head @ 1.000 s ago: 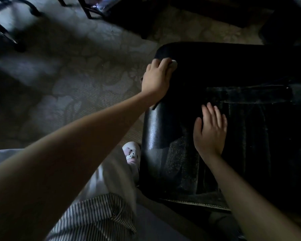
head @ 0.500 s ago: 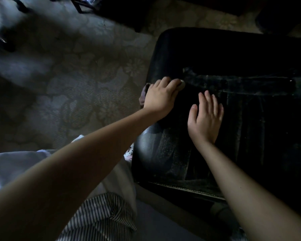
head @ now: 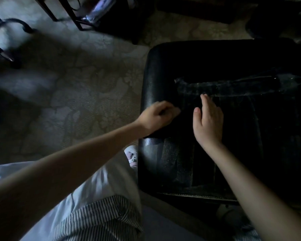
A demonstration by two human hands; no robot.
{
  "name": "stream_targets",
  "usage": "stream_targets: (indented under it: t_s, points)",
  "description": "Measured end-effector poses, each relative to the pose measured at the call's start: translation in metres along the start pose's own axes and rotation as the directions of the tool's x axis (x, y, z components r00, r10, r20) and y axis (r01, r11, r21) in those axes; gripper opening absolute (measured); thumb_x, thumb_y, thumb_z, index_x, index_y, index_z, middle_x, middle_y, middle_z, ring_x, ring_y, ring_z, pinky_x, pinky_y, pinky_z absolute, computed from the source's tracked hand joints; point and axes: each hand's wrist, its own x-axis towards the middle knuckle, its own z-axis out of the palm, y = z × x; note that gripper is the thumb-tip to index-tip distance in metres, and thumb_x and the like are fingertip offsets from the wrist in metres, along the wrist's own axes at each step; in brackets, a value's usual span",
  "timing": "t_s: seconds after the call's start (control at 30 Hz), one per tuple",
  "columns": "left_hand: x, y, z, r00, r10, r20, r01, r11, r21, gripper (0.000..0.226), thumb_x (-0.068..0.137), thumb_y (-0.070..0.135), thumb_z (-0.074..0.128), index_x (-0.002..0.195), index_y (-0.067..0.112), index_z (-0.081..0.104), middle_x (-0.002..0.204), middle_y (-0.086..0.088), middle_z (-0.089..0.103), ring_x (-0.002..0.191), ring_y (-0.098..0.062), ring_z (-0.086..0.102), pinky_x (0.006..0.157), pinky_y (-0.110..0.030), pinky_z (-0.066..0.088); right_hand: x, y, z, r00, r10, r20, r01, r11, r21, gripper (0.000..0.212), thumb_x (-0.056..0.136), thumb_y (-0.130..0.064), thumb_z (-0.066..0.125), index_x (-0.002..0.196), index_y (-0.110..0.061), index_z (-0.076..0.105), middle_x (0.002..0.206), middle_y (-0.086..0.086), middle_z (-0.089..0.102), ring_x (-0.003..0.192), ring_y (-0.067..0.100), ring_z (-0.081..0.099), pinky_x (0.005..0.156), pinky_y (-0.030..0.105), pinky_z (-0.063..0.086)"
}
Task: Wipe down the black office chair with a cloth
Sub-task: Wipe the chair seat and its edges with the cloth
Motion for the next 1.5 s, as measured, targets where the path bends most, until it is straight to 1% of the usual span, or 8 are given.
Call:
stream_targets:
  t_s: [0.07, 0.17, 0.27, 0.37, 0.57, 0.73, 1.07, 1.5]
  points:
    - [0.027, 0.006, -0.009, 0.986, -0.078, -0.148, 0.069, 0.995, -0.069, 0.007, 0.091, 0.016, 0.059, 0.096, 0.02, 0.061, 0.095, -0.007, 0.061, 0.081, -0.009, 0.054, 0.075, -0.02, 0.042, 0.006, 0.007, -0.009, 1.0, -0.01, -0.007, 0.01, 0.999, -0.054, 0.055, 0.092, -0.03, 0.031, 0.141, -0.007, 0.039, 0.147, 0.01, 0.04, 0.136, 0.025, 0.035, 0.112, 0.043, 0.017]
    - [0.074, 0.005, -0.024, 0.956, 0.017, -0.292, 0.033, 0.986, 0.164, 0.026, 0.092, 0.021, 0.056, 0.115, 0.009, 0.06, 0.105, -0.01, 0.059, 0.095, -0.018, 0.056, 0.079, -0.022, 0.038, 0.017, 0.023, -0.021, 1.0, -0.012, 0.014, 0.013, 0.991, -0.133, 0.057, 0.092, -0.033, 0.028, 0.141, -0.007, 0.039, 0.147, 0.011, 0.04, 0.136, 0.027, 0.034, 0.112, 0.045, 0.017]
    - [0.119, 0.006, -0.031, 0.944, 0.086, -0.318, 0.017, 0.952, 0.307, 0.031, 0.094, 0.027, 0.051, 0.121, 0.013, 0.056, 0.115, -0.013, 0.054, 0.105, -0.025, 0.053, 0.083, -0.024, 0.039, 0.017, 0.041, -0.023, 0.994, -0.028, 0.105, 0.046, 0.984, -0.171, 0.059, 0.094, -0.036, 0.022, 0.145, -0.008, 0.034, 0.152, 0.008, 0.031, 0.142, 0.024, 0.023, 0.115, 0.046, 0.013]
    - [0.157, 0.013, -0.031, 0.927, 0.151, -0.344, 0.01, 0.905, 0.425, 0.032, 0.096, 0.034, 0.046, 0.123, 0.017, 0.055, 0.119, -0.012, 0.052, 0.11, -0.029, 0.049, 0.09, -0.035, 0.042, 0.015, 0.049, -0.017, 0.994, -0.057, 0.094, 0.077, 0.973, -0.218, 0.059, 0.096, -0.039, 0.018, 0.143, -0.01, 0.038, 0.152, 0.005, 0.031, 0.142, 0.02, 0.019, 0.116, 0.044, 0.01]
    - [0.17, 0.01, -0.009, 0.909, 0.201, -0.366, 0.061, 0.803, 0.593, 0.035, 0.099, 0.034, 0.037, 0.129, 0.022, 0.048, 0.125, -0.006, 0.048, 0.114, -0.026, 0.045, 0.079, -0.036, 0.042, 0.015, 0.049, -0.012, 0.996, -0.086, 0.026, 0.089, 0.974, -0.209, 0.056, 0.095, -0.036, 0.021, 0.137, -0.01, 0.046, 0.148, 0.005, 0.039, 0.139, 0.022, 0.026, 0.112, 0.041, 0.012]
    - [0.156, 0.0, -0.007, 0.91, 0.294, -0.294, -0.047, 0.776, 0.629, 0.035, 0.097, 0.032, 0.042, 0.129, 0.022, 0.052, 0.122, -0.006, 0.052, 0.111, -0.027, 0.049, 0.081, -0.036, 0.043, 0.012, 0.047, -0.009, 0.995, -0.092, -0.021, 0.086, 0.974, -0.21, 0.054, 0.095, -0.035, 0.024, 0.134, -0.008, 0.05, 0.144, 0.008, 0.044, 0.137, 0.026, 0.032, 0.11, 0.043, 0.017]
    - [0.099, -0.003, 0.016, 0.902, 0.405, -0.151, -0.213, 0.72, 0.66, 0.042, 0.089, 0.039, 0.035, 0.115, 0.02, 0.062, 0.103, -0.006, 0.06, 0.092, -0.028, 0.06, 0.065, -0.039, 0.053, 0.011, 0.045, -0.011, 0.992, -0.125, -0.031, 0.112, 0.957, -0.267, 0.051, 0.093, -0.032, 0.03, 0.13, -0.005, 0.054, 0.139, 0.012, 0.049, 0.132, 0.03, 0.041, 0.107, 0.047, 0.028]
    - [0.009, -0.007, 0.065, 0.838, 0.546, 0.013, -0.434, 0.651, 0.623, 0.026, 0.091, 0.026, 0.052, 0.111, 0.016, 0.065, 0.096, -0.005, 0.061, 0.074, -0.022, 0.061, 0.059, -0.035, 0.049, 0.009, 0.057, -0.018, 0.967, -0.251, 0.039, 0.25, 0.915, -0.316, 0.05, 0.095, -0.032, 0.029, 0.13, -0.005, 0.054, 0.137, 0.012, 0.052, 0.129, 0.031, 0.045, 0.103, 0.048, 0.033]
